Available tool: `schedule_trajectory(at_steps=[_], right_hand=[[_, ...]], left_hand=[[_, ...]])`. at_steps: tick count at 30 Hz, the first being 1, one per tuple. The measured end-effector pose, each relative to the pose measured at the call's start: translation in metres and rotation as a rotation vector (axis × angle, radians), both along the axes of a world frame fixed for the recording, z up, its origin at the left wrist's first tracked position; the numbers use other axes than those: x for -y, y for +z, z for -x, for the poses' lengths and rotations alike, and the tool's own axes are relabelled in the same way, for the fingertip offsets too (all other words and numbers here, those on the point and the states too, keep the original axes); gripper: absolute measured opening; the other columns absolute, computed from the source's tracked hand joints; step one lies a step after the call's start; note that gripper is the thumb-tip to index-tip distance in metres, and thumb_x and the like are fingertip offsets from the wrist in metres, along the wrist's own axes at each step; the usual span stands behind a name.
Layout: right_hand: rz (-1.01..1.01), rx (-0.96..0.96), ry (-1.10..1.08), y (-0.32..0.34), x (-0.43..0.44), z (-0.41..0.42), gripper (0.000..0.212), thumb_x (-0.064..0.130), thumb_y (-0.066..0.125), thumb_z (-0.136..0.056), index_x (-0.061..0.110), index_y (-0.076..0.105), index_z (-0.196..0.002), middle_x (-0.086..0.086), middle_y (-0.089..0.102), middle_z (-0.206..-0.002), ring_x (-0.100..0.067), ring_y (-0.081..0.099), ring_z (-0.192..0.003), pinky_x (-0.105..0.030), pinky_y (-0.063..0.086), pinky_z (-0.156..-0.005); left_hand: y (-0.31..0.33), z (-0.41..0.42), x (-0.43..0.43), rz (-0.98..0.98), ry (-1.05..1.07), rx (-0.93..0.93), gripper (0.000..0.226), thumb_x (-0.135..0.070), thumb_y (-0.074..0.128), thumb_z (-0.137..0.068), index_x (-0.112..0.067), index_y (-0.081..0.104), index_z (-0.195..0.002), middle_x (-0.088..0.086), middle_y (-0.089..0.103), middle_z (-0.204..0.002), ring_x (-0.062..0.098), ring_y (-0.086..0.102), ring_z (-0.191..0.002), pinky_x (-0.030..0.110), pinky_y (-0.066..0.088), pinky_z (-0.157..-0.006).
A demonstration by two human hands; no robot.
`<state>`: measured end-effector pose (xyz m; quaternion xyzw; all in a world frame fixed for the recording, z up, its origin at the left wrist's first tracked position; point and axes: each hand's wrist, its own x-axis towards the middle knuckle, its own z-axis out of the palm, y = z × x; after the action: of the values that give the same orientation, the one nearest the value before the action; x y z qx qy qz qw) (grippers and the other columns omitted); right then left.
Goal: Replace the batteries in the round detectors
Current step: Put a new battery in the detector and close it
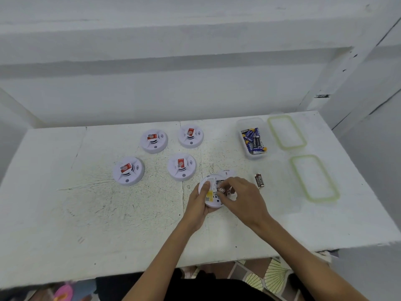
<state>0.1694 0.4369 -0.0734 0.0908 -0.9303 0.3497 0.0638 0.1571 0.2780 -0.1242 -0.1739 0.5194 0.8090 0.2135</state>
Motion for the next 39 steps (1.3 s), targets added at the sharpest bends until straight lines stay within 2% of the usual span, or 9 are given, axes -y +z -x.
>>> schedule_trajectory(at_steps=[4,8,14,18,25,30,35,37,39], right_hand=[[-0.053,0.014,0.065,-0.006,-0.001,-0.007,0.024,0.041,0.073,-0.084,0.024,0.07,-0.099,0.013,0.065,-0.096,-0.012,0.055,-0.093,-0.024,0.049,-0.072],[0.124,0.083,-0.022,-0.013,-0.003,-0.006,0.025,0.029,0.081,-0.081,0.023,0.072,-0.103,0.01,0.056,-0.111,-0.007,0.054,-0.104,-0.017,0.044,-0.075],[0.399,0.375,-0.177,-0.01,0.004,-0.001,0.065,0.035,0.086,-0.076,0.022,0.056,-0.133,0.011,0.064,-0.119,0.007,0.062,-0.099,-0.009,0.051,-0.077],[0.424,0.396,-0.191,-0.009,0.007,0.005,0.058,0.032,0.087,-0.075,0.022,0.06,-0.126,0.012,0.068,-0.109,0.012,0.063,-0.091,-0.009,0.052,-0.073],[0.535,0.44,-0.24,-0.016,0.004,0.007,0.056,0.033,0.09,-0.071,0.027,0.057,-0.116,0.013,0.07,-0.105,-0.007,0.069,-0.092,-0.019,0.059,-0.072],[0.583,0.404,-0.251,-0.017,0.013,0.005,0.047,0.028,0.086,-0.076,0.028,0.057,-0.113,0.016,0.069,-0.103,-0.004,0.069,-0.087,-0.019,0.057,-0.07],[0.498,0.355,-0.3,-0.018,0.014,0.008,0.015,0.038,0.055,-0.101,0.033,0.065,-0.111,0.015,0.072,-0.1,-0.005,0.068,-0.088,-0.026,0.058,-0.075],[0.454,0.318,-0.328,-0.023,0.016,0.008,0.026,0.036,0.043,-0.106,0.03,0.068,-0.11,0.013,0.072,-0.102,-0.007,0.067,-0.092,-0.03,0.057,-0.079],[0.323,0.206,-0.34,-0.029,0.016,0.007,0.024,0.025,0.044,-0.105,0.022,0.066,-0.115,0.006,0.067,-0.111,-0.014,0.063,-0.102,-0.023,0.051,-0.083]], left_hand=[[0.001,0.0,0.0,-0.007,-0.006,-0.002,0.036,-0.032,0.05,-0.108,-0.017,0.059,-0.139,0.013,0.073,-0.127,0.035,0.07,-0.118,0.052,0.059,-0.095],[0.002,0.0,0.001,-0.035,0.005,0.012,0.035,-0.031,0.05,-0.108,-0.016,0.059,-0.139,0.015,0.073,-0.127,0.035,0.07,-0.116,0.05,0.061,-0.091],[0.001,0.003,0.002,-0.05,0.035,0.038,0.033,-0.029,0.05,-0.108,-0.016,0.058,-0.138,0.017,0.073,-0.126,0.036,0.07,-0.117,0.049,0.063,-0.088],[0.001,0.004,0.004,-0.056,0.049,0.05,0.034,-0.027,0.049,-0.109,-0.015,0.058,-0.139,0.017,0.073,-0.126,0.035,0.07,-0.117,0.046,0.064,-0.085],[0.002,0.004,0.005,-0.03,0.027,0.043,0.037,-0.028,0.051,-0.108,-0.013,0.057,-0.142,0.015,0.073,-0.126,0.034,0.071,-0.116,0.047,0.064,-0.085],[0.003,0.005,0.007,-0.059,0.038,0.042,0.041,-0.028,0.053,-0.106,-0.012,0.056,-0.143,0.016,0.072,-0.127,0.034,0.07,-0.118,0.047,0.063,-0.087],[0.006,-0.002,0.006,-0.042,0.043,-0.006,0.044,-0.011,0.072,-0.093,-0.012,0.061,-0.136,0.016,0.074,-0.125,0.033,0.072,-0.113,0.045,0.064,-0.087],[0.005,-0.003,0.007,0.003,0.073,-0.009,0.042,-0.004,0.073,-0.092,-0.013,0.064,-0.132,0.014,0.075,-0.122,0.031,0.074,-0.109,0.043,0.064,-0.081],[0.004,-0.002,0.012,0.032,0.111,0.0,0.038,-0.001,0.074,-0.091,-0.013,0.066,-0.126,0.015,0.076,-0.119,0.028,0.076,-0.104,0.042,0.065,-0.078]])
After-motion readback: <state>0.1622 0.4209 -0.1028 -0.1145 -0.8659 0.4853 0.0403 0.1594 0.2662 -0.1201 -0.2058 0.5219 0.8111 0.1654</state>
